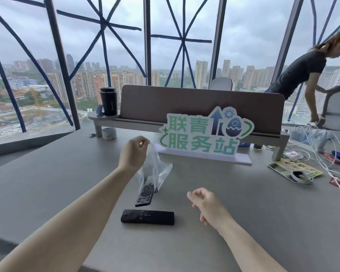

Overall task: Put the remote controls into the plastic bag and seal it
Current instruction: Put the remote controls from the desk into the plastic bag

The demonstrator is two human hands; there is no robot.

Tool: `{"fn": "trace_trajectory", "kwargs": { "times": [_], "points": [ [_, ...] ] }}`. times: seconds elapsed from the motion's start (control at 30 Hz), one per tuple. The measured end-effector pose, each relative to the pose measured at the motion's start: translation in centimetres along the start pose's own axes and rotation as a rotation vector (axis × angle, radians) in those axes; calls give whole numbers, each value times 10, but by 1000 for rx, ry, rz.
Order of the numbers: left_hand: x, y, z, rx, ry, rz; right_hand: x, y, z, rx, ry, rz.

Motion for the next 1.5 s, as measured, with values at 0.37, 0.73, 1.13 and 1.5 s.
{"fn": "trace_trajectory", "kwargs": {
  "times": [0.37, 0.73, 1.13, 1.5],
  "points": [
    [21, 14, -64, -256, 46, -45, 13, -3, 68, 166, -633, -199],
    [12, -14, -57, -78, 58, 46, 40, -31, 16, 205, -45, -144],
    [-36, -36, -26, 138, 13, 157, 93, -36, 35, 219, 196, -59],
    [-27, -56, -29, 274, 75, 148, 102, -7, 41, -192, -320, -297]
  ]
}}
Point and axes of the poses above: each hand's wrist, its own y-axis towards the middle knuckle, its own z-axis out of the palm, x = y × z, the point moved 5 cm from there along y, towards the middle knuckle, and after that the axes turned 2 degrees about z, right-handed, at the moved point
